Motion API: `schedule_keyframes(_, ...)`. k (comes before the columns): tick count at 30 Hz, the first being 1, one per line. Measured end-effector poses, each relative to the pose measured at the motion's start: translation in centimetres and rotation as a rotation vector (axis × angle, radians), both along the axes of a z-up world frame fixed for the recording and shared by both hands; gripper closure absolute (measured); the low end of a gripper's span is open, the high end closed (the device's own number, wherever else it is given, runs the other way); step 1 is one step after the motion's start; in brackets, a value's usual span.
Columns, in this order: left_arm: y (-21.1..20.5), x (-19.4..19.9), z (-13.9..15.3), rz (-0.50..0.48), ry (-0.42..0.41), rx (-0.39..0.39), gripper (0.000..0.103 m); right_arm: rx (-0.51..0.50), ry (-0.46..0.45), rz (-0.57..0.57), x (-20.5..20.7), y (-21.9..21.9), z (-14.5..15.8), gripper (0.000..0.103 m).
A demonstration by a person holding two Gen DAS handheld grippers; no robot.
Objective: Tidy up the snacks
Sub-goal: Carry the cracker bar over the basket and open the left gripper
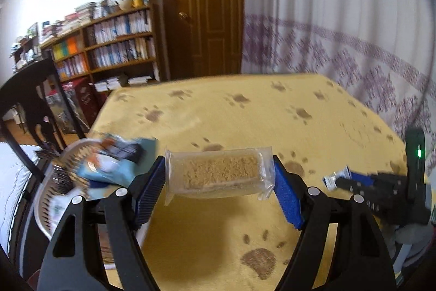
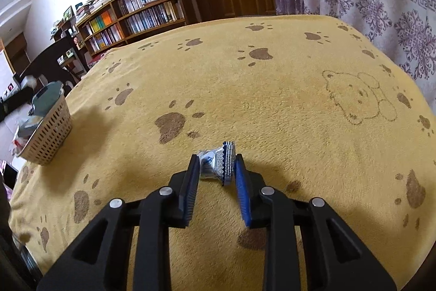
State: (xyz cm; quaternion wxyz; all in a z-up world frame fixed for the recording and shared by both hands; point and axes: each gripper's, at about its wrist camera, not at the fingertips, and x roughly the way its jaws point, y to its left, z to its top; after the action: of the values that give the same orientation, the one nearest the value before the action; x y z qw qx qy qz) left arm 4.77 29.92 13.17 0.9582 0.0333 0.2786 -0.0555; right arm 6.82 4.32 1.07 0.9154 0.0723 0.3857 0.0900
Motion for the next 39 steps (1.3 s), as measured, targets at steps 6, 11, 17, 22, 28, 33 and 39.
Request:
schedule_keyframes(6, 4.1, -0.6, 2.3, 0.098, -0.057, -0.042, 0.026, -0.065, -0.018, 0.045, -1.3, 1.6, 0.0, 0.077)
schedule_keyframes(11, 7.3, -0.8, 3.4, 0.187, -0.087, -0.059, 0.026, -0.071, -0.009, 0.051, -1.1, 1.8, 0.0, 0.077)
schedule_keyframes(17, 11.0, -0.7, 3.8, 0.288, -0.096, -0.064, 0.026, -0.091, 0.016, 0.051, -0.9, 2.0, -0.4, 0.077)
schedule_keyframes(22, 12.7, -0.8, 3.9, 0.330, -0.099, -0.069, 0.026, -0.105, 0.027, 0.052, -0.9, 2.1, -0.7, 0.078)
schedule_keyframes(28, 14.4, -0.7, 3.6, 0.356, -0.088, -0.081, 0.026, -0.096, 0.045, 0.043, -1.0, 1.9, -0.8, 0.076)
schedule_keyframes(33, 14.8, 0.1, 2.8, 0.361, -0.059, -0.084, 0.026, -0.121, 0.047, 0.043, -1.4, 2.2, -0.8, 0.075)
schedule_keyframes(39, 15.2, 1.2, 1.6, 0.385, -0.006, -0.101, 0.018, -0.132, 0.046, 0.054, -1.7, 2.3, -0.9, 0.075)
